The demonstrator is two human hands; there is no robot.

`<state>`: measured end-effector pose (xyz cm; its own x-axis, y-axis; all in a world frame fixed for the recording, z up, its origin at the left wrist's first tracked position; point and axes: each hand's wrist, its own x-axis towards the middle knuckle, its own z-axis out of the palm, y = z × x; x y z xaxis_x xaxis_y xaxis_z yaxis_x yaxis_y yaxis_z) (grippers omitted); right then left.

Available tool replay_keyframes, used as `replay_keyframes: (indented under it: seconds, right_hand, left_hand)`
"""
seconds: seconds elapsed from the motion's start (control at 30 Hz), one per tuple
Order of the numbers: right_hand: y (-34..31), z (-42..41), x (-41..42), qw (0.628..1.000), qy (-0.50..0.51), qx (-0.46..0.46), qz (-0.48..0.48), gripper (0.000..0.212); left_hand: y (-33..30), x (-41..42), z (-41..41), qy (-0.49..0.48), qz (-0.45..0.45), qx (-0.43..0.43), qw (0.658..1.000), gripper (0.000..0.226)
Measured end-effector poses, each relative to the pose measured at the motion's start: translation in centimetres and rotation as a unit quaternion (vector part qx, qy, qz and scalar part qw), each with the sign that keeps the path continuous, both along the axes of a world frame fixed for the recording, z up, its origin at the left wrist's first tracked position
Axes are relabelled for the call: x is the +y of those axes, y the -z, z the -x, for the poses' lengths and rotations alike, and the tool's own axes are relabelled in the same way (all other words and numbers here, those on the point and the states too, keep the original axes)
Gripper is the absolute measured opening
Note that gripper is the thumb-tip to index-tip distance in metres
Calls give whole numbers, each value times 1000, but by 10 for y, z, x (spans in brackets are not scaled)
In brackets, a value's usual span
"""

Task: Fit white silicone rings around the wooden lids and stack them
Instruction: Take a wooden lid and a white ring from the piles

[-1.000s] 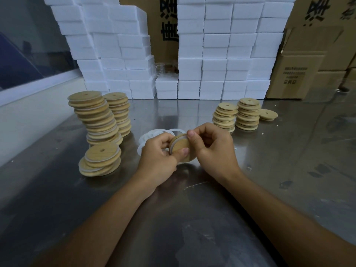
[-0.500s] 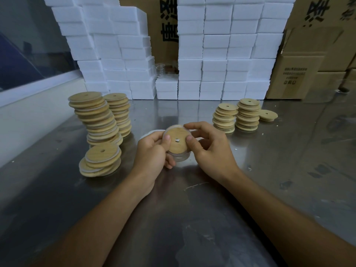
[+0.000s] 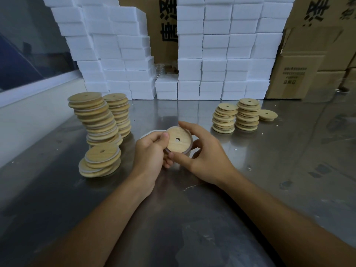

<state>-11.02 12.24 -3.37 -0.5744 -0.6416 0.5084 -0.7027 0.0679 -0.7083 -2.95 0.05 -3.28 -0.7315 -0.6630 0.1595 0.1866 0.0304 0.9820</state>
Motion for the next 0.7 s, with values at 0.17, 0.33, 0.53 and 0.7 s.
replay_keyframes:
  seconds: [0.17,0.33,0.53,0.7]
  right_hand:
    - [-3,-2,1,1000,11,20,9,75]
    - [-5,-3,4,998,16,64,21,68]
    - [-8,-7,4,995,33,88,36,41]
    - [-13,-10,1,987,81,12,141,24]
  left_hand:
    - [1,-2,1,-28,-18,2,999,20]
    - [1,-5,2,-30,-42,10,999,24]
    - [-2,-3,2,-26,-42,1,999,31]
    - [-6,-3,-2,10,-100,18,995,51]
